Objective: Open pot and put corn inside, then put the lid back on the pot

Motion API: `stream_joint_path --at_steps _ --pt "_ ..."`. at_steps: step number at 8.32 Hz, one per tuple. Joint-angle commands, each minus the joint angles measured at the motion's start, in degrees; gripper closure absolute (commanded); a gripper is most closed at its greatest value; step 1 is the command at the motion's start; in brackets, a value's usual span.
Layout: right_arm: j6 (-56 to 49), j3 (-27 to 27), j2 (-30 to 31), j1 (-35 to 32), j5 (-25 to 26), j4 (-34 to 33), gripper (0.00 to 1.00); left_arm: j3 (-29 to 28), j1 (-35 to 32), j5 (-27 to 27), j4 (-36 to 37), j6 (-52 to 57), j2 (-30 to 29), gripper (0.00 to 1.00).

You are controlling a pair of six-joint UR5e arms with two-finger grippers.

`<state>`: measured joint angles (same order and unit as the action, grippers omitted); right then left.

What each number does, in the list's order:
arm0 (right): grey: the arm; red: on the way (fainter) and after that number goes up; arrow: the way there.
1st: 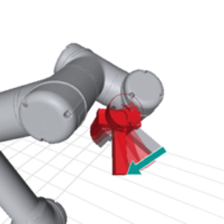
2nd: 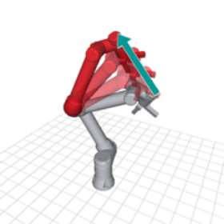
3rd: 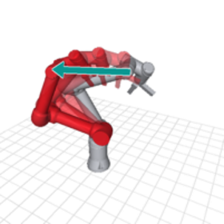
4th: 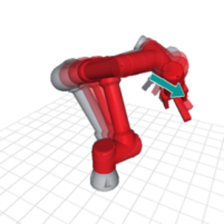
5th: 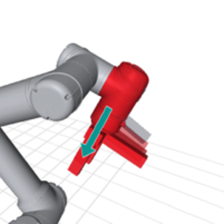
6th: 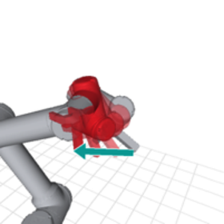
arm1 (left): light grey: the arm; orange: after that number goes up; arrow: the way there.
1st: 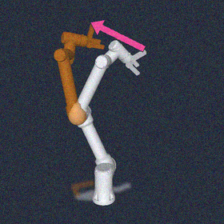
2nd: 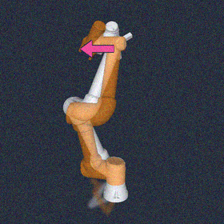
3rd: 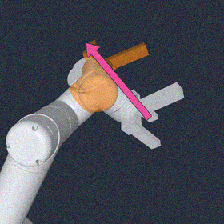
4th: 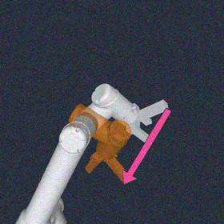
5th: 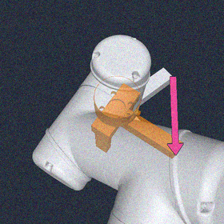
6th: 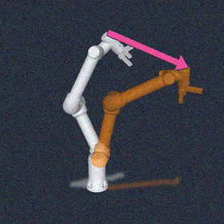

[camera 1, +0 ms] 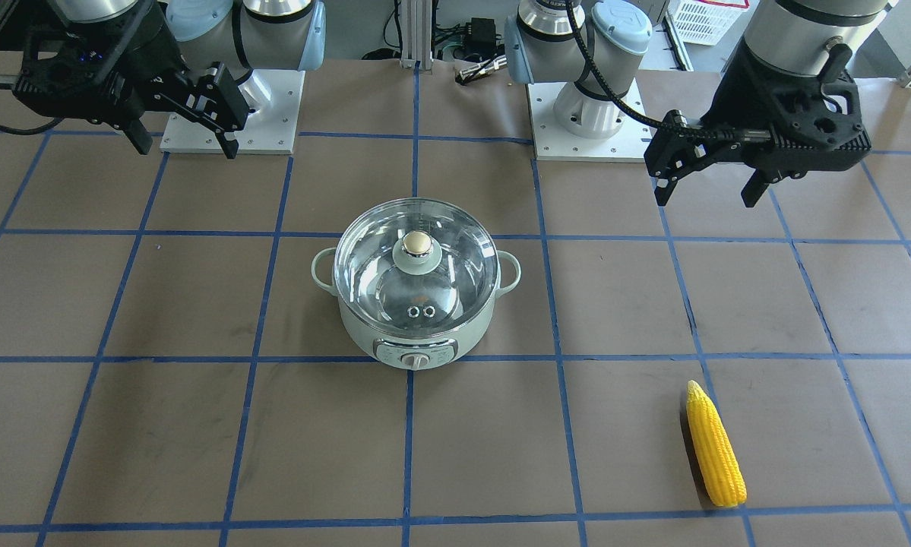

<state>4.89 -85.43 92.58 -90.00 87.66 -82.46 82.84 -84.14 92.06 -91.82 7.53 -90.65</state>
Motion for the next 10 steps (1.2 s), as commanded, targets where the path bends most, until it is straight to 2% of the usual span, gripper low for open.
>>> stream_joint_path --at_steps 1,4,7,10 --pt "-0.2 0.0 0.1 0.0 -0.2 0.2 0.0 0.2 -0.1 -0.3 0.0 -0.1 0.0 0.0" --pt "-0.3 0.0 -0.1 -0.6 -0.2 -0.1 0.0 0.4 1.5 -0.6 2.9 1.2 -2.9 0.0" --pt "-6.7 -0.7 -0.6 -0.5 -0.1 -0.5 0.0 0.6 5.5 -0.6 15.5 7.6 -13.2 0.0" --pt "-3.2 -0.6 -3.1 -1.4 -1.2 -2.2 0.0 0.6 8.8 -0.7 26.5 15.3 -23.1 0.0"
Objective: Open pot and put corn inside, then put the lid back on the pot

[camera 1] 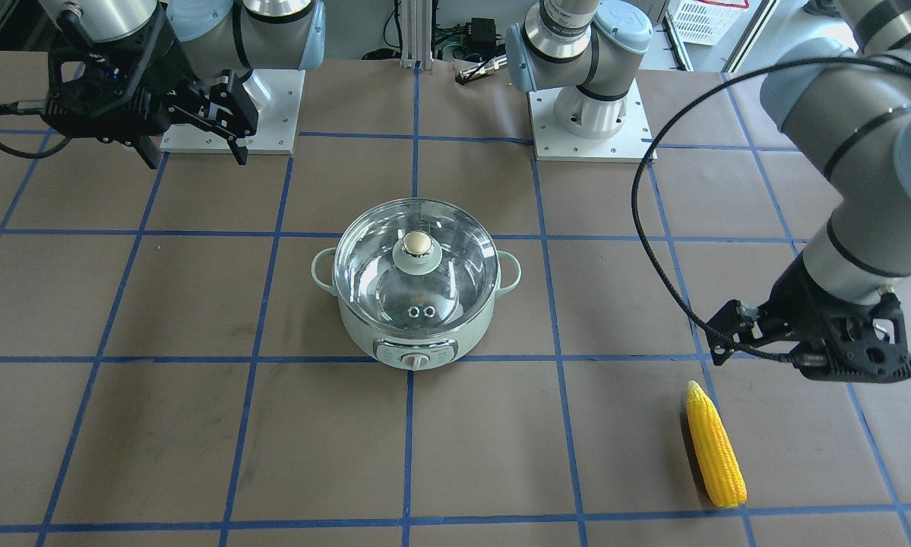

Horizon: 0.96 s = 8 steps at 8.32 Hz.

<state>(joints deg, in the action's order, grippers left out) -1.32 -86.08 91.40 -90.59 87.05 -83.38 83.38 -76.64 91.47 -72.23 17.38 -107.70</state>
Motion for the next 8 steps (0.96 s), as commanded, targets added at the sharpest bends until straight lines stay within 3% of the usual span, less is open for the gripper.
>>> stream_joint_path --at_steps 1,3,5,8 --pt "5.0 0.6 -3.8 -3.7 -0.7 -3.3 0.0 0.0 1.6 -0.1 8.5 5.6 -8.9 0.0" --pt "14.9 0.8 -8.9 -15.1 0.1 -9.1 0.0 0.0 2.0 -0.1 15.9 5.0 -14.8 0.0" --pt "22.2 0.6 -14.0 -21.8 0.2 -15.8 0.0 0.0 2.6 -0.1 16.2 4.8 -16.6 0.0" --pt "23.4 -0.4 -17.4 -22.7 -0.6 -16.8 0.0 -0.1 2.6 -0.1 16.2 -0.4 -19.4 0.0"
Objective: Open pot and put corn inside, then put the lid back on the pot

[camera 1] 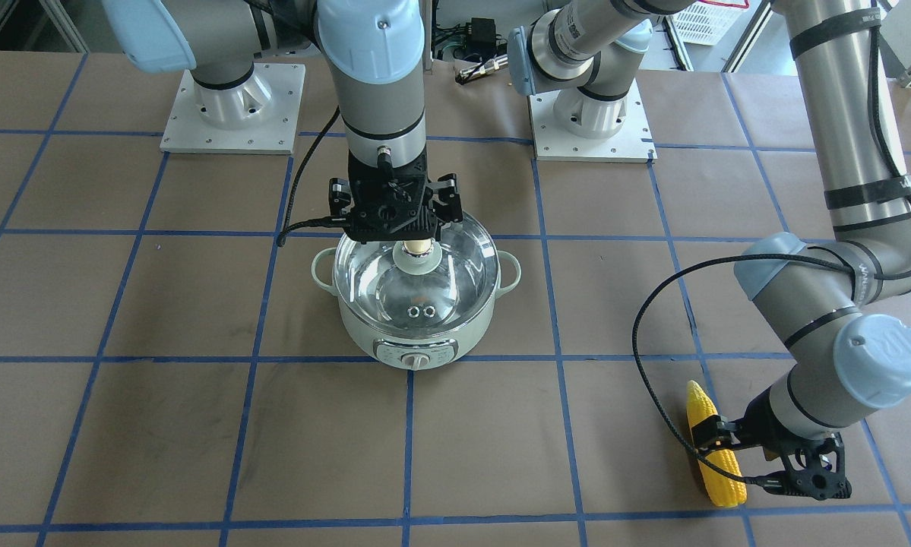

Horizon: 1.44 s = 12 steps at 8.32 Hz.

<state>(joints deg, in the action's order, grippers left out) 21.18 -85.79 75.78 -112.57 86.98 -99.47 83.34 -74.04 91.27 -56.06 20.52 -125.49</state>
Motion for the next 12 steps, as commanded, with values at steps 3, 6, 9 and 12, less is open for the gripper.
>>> stream_joint_path --at_steps 3,6,9,12 --pt "2.3 -3.6 -2.7 -0.9 -0.7 -0.9 0.0 0.0 0.0 0.0 0.1 -4.5 -3.4 0.09" --pt "3.9 -3.6 -3.6 -1.7 -0.6 -1.9 0.02 -0.5 0.0 0.2 0.0 -6.5 -3.4 1.0" --pt "3.9 -3.5 -3.6 -1.7 -0.6 -1.9 0.12 -0.6 0.0 0.9 -0.7 -6.8 -0.1 1.0" --pt "3.8 -3.5 -3.6 -1.7 -0.8 -1.9 0.43 -0.6 0.0 1.0 -7.8 -7.9 5.2 1.0"
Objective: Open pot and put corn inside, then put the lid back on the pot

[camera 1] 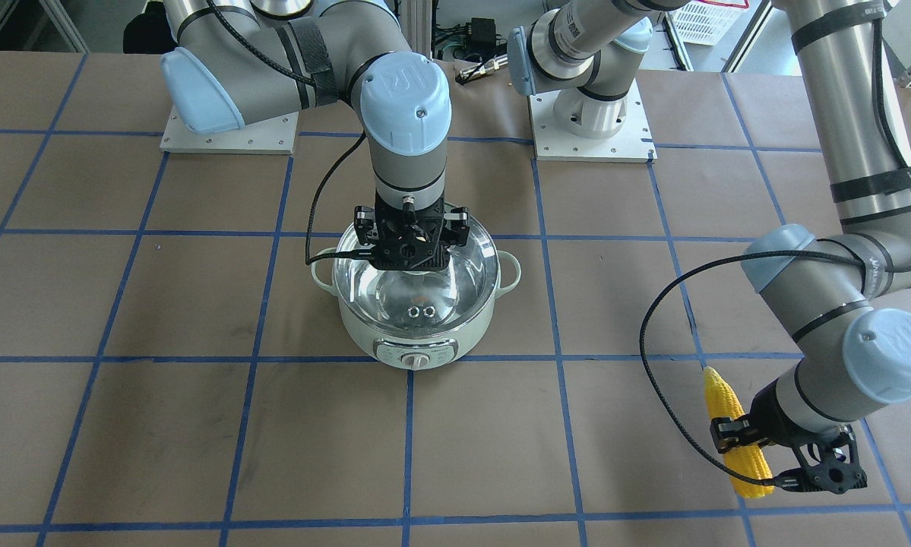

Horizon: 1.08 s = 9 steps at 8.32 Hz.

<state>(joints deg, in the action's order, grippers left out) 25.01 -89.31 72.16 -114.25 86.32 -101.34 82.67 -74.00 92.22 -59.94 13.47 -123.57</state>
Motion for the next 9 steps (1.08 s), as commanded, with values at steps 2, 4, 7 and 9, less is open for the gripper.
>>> stream_joint_path --at_steps 2,4,7,9 --pt "0.0 0.1 0.0 0.0 -0.2 0.1 0.57 0.0 0.0 0.1 -6.0 -0.9 4.8 1.0" --pt "1.2 0.5 0.0 0.0 -1.3 0.0 0.6 0.0 -0.1 -0.1 -8.0 -1.0 6.6 1.0" --pt "1.4 1.0 3.3 0.4 -0.8 0.7 0.61 0.0 -1.3 -0.4 -12.5 -4.8 9.9 1.0" --pt "0.7 1.1 9.2 3.6 1.9 3.4 0.61 0.1 -4.5 -0.5 -13.4 -7.7 11.5 1.0"
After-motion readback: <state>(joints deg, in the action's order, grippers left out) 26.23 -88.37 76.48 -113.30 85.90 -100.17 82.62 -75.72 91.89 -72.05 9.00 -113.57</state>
